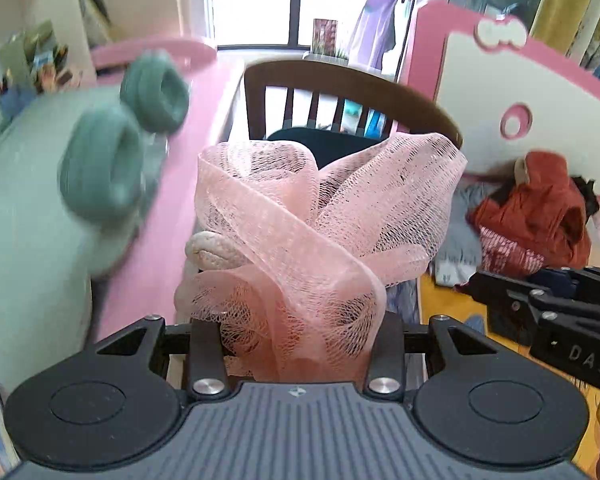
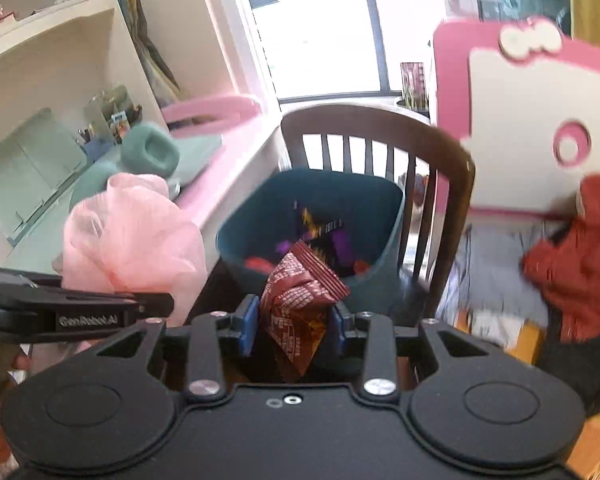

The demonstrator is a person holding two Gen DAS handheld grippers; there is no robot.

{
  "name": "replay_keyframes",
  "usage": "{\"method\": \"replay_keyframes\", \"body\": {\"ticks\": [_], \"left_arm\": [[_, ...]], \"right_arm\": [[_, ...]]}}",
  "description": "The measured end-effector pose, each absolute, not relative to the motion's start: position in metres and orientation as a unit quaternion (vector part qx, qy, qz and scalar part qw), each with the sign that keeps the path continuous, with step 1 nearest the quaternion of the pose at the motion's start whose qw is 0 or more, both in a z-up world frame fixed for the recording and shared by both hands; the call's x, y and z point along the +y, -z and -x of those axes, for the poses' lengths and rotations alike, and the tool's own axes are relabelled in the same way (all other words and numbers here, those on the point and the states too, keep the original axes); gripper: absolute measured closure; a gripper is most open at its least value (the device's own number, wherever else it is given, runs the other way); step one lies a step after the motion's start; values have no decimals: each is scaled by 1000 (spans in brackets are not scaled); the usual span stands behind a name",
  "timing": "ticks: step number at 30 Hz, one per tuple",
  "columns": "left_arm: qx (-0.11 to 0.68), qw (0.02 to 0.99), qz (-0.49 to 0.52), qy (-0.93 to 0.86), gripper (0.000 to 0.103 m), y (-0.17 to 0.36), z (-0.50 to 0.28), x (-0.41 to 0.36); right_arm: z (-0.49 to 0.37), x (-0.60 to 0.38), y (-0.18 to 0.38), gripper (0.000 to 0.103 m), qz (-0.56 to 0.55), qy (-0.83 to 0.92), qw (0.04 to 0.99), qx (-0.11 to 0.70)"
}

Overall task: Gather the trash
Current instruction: 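Lift the pink puff and red wrapper up toward the teal wastebasket, then open both tools over the wastebasket, dropping the puff and red wrapper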

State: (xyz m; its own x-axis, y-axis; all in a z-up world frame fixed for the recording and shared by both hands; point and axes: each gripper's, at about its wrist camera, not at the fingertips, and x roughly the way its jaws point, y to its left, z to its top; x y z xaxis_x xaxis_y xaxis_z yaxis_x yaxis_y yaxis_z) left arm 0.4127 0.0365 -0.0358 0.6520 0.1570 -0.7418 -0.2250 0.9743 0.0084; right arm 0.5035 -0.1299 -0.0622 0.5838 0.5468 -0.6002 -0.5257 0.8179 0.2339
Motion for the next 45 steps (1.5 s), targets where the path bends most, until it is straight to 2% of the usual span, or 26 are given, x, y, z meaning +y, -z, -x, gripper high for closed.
{"method": "replay_keyframes", "body": {"ticks": [3, 7, 14, 25, 36, 41, 45], "left_arm": [[390, 914, 23, -105, 62, 19, -443, 42], [390, 914, 16, -107, 62, 22, -482, 45], [415, 902, 49, -105, 62, 60, -541, 57], [460, 879, 36, -118, 62, 110, -577, 55], [494, 861, 20, -117, 62, 132, -595, 53], [510, 853, 26, -110, 54, 140, -600, 53], [507, 855, 28, -106, 37, 142, -597, 52]], "right_arm": [[-524, -118, 56, 68, 9, -300, 893, 335], [-556, -102, 62, 68, 26, -297, 888, 351], [-599, -83, 93, 68, 46, -296, 880, 368], [-622, -66, 132, 68, 71, -300, 861, 404], [-628, -58, 149, 67, 85, -299, 849, 428], [-629, -60, 156, 67, 85, -291, 848, 436], [-625, -62, 158, 62, 81, -294, 850, 429]]}}
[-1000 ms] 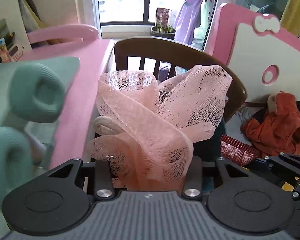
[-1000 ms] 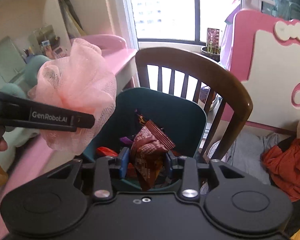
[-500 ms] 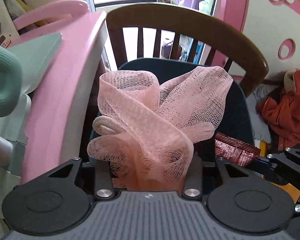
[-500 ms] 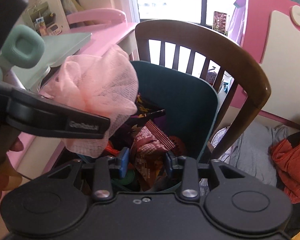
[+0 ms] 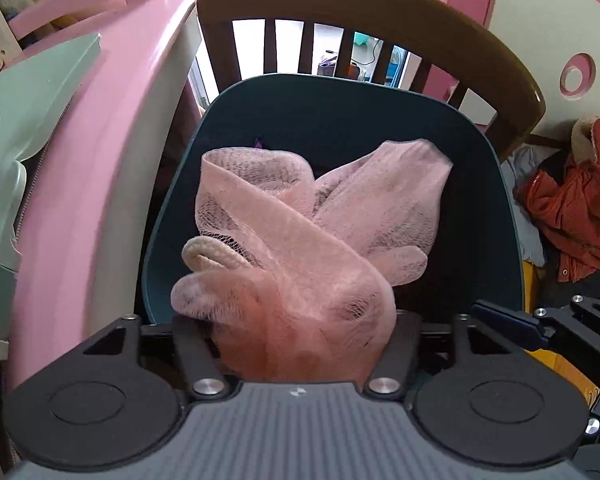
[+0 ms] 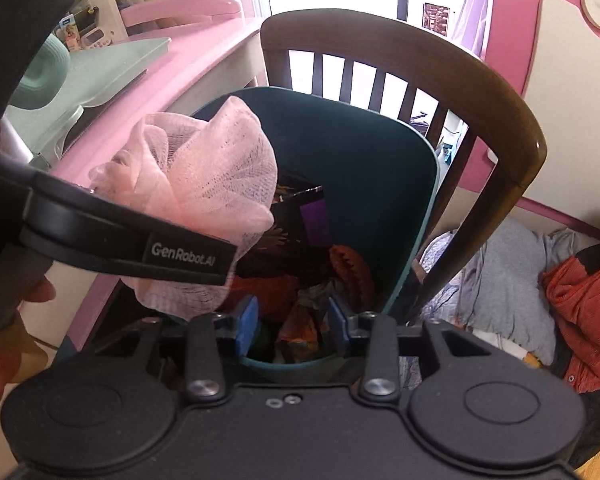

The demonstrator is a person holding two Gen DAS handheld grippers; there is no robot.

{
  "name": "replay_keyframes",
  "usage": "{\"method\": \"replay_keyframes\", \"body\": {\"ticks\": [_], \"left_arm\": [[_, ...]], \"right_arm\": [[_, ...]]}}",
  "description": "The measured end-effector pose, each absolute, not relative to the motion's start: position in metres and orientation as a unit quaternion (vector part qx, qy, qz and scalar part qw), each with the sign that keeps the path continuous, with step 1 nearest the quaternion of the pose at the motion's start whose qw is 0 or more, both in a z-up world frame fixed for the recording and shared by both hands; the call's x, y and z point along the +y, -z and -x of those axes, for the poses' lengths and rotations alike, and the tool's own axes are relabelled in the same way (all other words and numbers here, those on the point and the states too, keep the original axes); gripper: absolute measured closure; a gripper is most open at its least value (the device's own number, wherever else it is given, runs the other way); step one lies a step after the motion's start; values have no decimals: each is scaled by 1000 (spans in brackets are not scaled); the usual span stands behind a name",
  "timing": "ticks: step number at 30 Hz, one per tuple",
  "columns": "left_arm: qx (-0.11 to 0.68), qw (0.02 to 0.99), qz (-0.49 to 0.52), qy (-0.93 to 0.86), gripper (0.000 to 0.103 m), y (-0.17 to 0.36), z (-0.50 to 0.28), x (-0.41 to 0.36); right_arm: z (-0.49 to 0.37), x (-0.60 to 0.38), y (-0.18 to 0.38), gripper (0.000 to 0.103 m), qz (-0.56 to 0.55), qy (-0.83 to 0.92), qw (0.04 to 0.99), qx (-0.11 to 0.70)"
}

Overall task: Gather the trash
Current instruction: 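Open both tools over the wastebasket, dropping the puff and red wrapper, then lower both tools to the white snack package and cereal bar stick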

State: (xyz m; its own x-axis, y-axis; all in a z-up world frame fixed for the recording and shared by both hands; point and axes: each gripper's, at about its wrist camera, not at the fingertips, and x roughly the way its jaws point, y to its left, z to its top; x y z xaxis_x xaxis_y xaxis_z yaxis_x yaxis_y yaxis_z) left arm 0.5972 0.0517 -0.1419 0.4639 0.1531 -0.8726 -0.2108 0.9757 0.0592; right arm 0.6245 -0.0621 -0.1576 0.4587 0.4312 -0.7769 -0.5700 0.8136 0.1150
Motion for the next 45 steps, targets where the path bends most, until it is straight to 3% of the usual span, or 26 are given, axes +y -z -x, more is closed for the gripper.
{"method": "replay_keyframes", "body": {"ticks": [4, 18, 28, 31, 32, 37, 45], "left_arm": [[497, 861, 41, -100, 33, 136, -591, 52], [391, 915, 43, -87, 30, 83, -497, 51], [378, 919, 61, -95, 28, 84, -435, 54], [370, 922, 47, -104, 27, 89, -415, 47], [367, 923, 44, -110, 22, 91, -409, 45], [377, 919, 39, -111, 22, 118, -386, 37], [425, 894, 36, -137, 22, 204, -368, 23]], "right_arm": [[-615, -66, 151, 50, 78, -301, 856, 413], [-559, -113, 111, 39, 12, -335, 869, 363], [-500, -135, 120, 32, -7, -333, 871, 361], [-482, -140, 126, 24, -6, -331, 872, 361], [-477, -142, 129, 22, -6, -332, 871, 363], [-451, -146, 157, 3, 5, -333, 866, 373], [-431, -141, 251, 0, 5, -325, 847, 421]]}}
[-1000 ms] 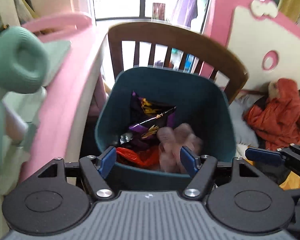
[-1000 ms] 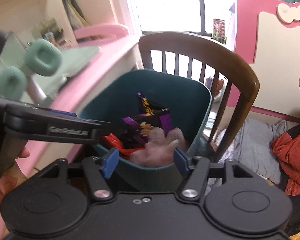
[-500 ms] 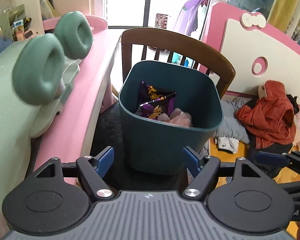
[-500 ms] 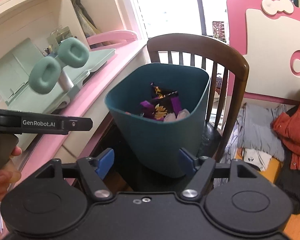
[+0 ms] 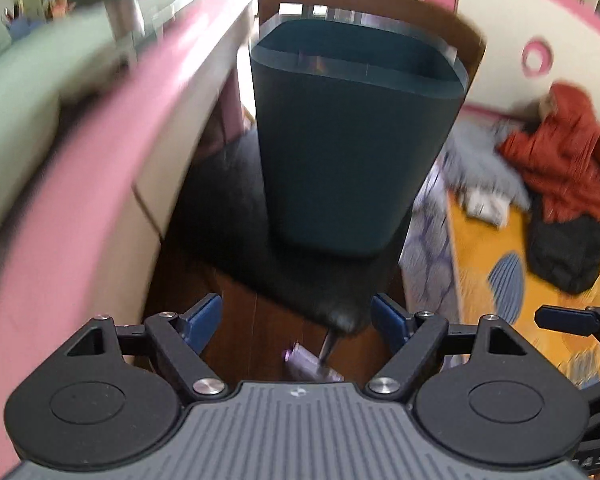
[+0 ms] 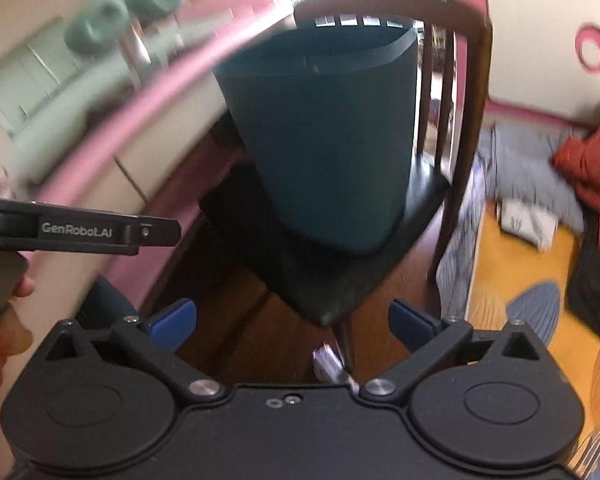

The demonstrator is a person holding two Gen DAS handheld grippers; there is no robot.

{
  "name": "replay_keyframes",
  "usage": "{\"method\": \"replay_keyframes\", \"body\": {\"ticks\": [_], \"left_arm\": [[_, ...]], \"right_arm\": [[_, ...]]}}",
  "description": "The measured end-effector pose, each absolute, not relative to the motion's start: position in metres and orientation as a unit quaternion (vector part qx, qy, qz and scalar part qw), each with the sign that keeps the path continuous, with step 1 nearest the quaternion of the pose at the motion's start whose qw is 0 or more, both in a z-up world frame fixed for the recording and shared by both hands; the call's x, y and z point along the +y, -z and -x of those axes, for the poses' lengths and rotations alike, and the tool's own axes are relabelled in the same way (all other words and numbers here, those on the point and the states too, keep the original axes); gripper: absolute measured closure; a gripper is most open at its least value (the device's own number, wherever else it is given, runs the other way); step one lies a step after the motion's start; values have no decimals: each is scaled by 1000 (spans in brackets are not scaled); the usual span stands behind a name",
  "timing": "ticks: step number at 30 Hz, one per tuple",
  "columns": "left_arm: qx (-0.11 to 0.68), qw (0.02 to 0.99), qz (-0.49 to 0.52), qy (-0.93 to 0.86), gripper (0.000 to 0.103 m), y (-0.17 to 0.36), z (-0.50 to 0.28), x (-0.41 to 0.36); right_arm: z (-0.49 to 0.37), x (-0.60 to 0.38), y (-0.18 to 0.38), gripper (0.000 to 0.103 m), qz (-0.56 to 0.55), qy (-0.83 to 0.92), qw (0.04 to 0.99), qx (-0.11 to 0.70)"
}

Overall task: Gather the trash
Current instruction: 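Lower both tools to the white snack package and cereal bar stick, then grasp the white-purple snack package with left tool while right tool grasps the cereal bar stick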

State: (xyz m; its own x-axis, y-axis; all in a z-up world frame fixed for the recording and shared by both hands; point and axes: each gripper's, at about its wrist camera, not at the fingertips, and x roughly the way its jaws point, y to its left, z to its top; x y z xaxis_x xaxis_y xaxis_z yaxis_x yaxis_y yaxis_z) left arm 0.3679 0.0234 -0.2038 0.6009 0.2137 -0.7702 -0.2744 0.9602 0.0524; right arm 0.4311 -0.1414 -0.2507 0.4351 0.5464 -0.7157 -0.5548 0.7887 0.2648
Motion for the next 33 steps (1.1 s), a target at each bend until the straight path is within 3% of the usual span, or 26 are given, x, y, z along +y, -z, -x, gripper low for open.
{"method": "replay_keyframes", "body": {"ticks": [16, 27, 33], "left_arm": [[581, 758, 159, -251, 22, 490, -418, 63], [596, 744, 182, -241, 21, 674, -492, 65], [609, 715, 226, -258, 21, 757, -517, 75]], "right_arm": [[-440, -126, 526, 4, -17, -261, 802, 537], [-464, -96, 736, 17, -43, -210, 769, 602], [-488, -89, 809, 23, -54, -203, 762, 612]]}}
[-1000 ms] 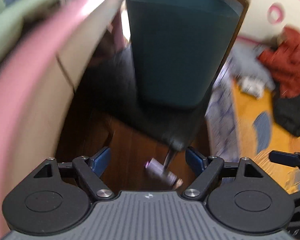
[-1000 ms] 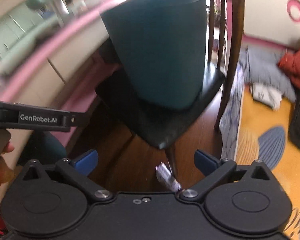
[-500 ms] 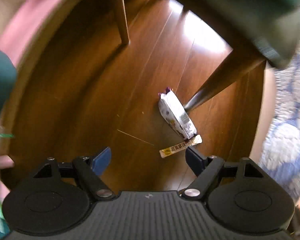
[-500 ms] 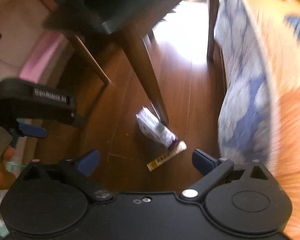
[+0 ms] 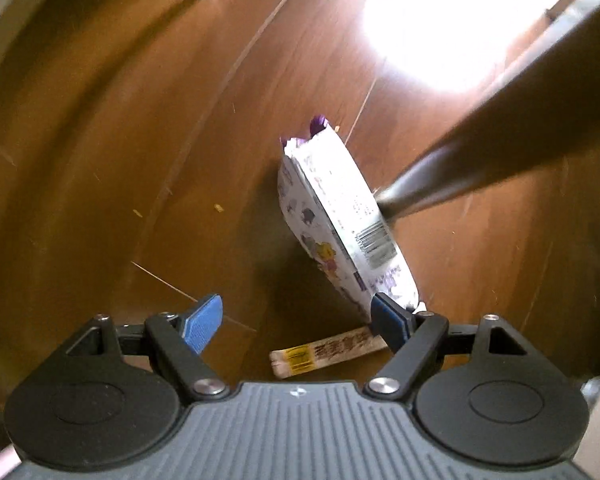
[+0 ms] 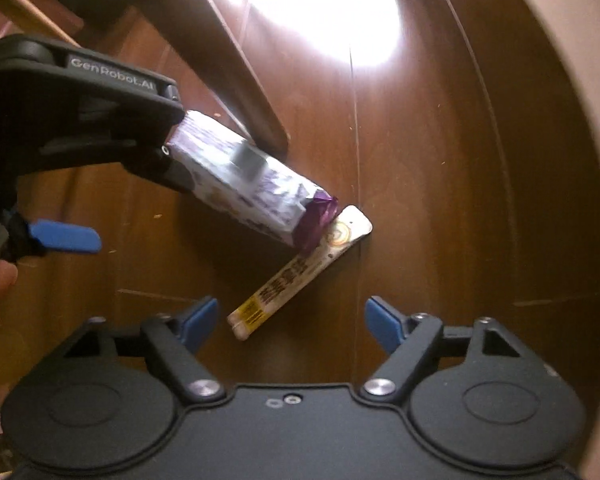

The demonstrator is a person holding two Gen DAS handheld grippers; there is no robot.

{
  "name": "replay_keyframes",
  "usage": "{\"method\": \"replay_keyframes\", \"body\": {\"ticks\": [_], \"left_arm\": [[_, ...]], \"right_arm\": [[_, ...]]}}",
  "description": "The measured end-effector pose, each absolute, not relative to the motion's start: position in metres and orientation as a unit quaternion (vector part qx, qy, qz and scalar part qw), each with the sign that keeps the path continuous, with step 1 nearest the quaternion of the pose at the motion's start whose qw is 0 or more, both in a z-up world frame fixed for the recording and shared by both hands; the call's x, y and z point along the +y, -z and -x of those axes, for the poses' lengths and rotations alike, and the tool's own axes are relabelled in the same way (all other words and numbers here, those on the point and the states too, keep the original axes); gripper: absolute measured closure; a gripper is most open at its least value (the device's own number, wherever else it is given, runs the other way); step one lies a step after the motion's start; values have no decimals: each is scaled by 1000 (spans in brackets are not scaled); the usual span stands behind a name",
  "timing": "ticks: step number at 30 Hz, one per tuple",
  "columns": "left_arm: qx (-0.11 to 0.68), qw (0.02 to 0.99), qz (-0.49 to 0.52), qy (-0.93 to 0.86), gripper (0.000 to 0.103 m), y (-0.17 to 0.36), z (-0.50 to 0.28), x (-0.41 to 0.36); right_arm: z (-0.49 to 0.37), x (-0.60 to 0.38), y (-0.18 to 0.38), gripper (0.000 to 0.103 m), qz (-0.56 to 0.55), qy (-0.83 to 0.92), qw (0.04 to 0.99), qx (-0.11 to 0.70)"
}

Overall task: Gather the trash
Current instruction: 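Grasp the white-purple snack package with left tool while right tool grasps the cereal bar stick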

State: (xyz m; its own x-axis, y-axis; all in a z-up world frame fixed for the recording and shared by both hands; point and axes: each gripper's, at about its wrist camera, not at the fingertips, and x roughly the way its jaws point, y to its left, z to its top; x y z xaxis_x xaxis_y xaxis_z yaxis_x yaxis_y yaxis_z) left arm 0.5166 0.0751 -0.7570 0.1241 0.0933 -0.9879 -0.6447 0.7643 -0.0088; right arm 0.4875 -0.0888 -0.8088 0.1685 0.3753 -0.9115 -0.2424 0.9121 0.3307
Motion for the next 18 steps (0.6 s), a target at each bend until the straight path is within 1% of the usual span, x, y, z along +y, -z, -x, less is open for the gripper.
{"method": "replay_keyframes", "body": {"ticks": [2, 6, 8, 11, 14, 15, 16, 18], "left_arm": [[604, 707, 249, -271, 21, 774, -522, 81], [599, 702, 272, -273, 21, 796, -536, 84], [597, 701, 280, -271, 21, 802, -543, 85], [600, 695, 288, -273, 21, 810, -553, 86], [592, 693, 308, -273, 15, 816, -560, 91], [591, 693, 304, -278, 15, 818, -562, 92], [592, 691, 301, -286, 15, 820, -564, 94], [591, 688, 312, -283, 15, 822, -564, 95]], "right_arm": [[-497, -93, 826, 23, -73, -199, 758, 617], [-511, -92, 840, 24, -92, -190, 752, 625], [-514, -87, 845, 24, -89, -189, 751, 627], [-520, -79, 851, 24, -55, -178, 750, 635], [-526, -78, 858, 24, -85, -165, 742, 644], [-528, -78, 861, 23, -86, -154, 738, 651], [-529, -78, 862, 17, -86, -147, 738, 652], [-528, -78, 860, 14, -95, -146, 739, 651]]}}
